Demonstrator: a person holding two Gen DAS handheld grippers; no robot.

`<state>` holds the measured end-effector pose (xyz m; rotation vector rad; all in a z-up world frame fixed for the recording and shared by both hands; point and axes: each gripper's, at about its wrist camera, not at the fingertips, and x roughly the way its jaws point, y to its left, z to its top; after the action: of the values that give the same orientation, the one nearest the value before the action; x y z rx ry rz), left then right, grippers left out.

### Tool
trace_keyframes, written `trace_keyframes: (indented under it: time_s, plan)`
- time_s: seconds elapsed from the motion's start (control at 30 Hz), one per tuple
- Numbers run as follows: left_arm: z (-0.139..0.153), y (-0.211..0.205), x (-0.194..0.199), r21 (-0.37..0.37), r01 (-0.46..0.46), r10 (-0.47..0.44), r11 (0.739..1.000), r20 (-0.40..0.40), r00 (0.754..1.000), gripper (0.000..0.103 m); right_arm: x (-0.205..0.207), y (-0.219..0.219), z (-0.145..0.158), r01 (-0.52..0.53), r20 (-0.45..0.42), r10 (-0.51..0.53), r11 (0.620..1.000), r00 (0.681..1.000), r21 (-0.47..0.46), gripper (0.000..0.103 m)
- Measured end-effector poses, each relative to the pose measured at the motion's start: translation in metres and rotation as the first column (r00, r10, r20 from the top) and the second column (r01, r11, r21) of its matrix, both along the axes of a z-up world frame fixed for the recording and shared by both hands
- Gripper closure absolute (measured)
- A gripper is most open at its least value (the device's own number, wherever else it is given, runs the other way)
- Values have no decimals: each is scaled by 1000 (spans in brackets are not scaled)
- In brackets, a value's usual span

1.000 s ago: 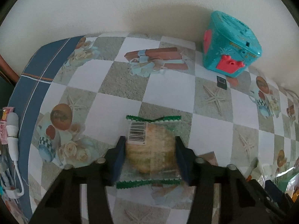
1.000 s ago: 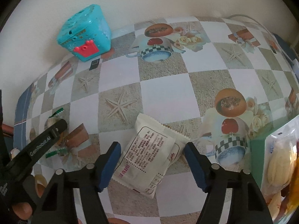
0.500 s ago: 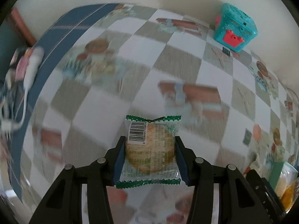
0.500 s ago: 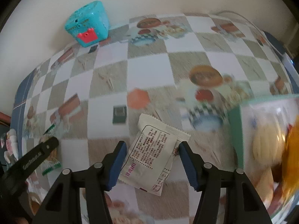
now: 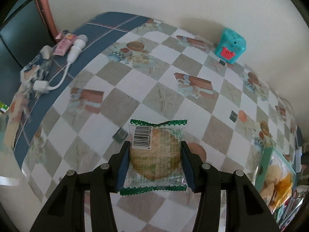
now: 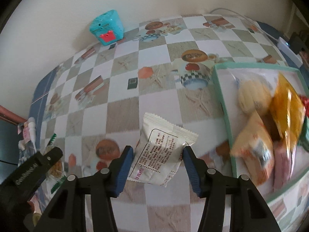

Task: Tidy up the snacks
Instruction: 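Carry the cracker pack with the left tool into the tray while the right tool carries the white pastry there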

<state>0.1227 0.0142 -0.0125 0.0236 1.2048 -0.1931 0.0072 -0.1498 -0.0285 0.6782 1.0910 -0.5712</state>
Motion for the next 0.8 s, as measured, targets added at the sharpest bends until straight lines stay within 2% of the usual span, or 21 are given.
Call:
trace_keyframes:
  time_s: [0.33,0.57,0.8]
  plan:
    - [20,-4,-54,-3,28,-27,1000,54,998,51,-35,16,33,-22,73,25,999,997,-37,48]
    - [33,-6,-67,17,41,-43,999,102,994,51,-39,15,40,-47,83,51,997,995,-54,48]
    - [31,-1,-75,37,51,-55,998,107,993,51,-37,19,43,-75,76,82,994,994,-80,48]
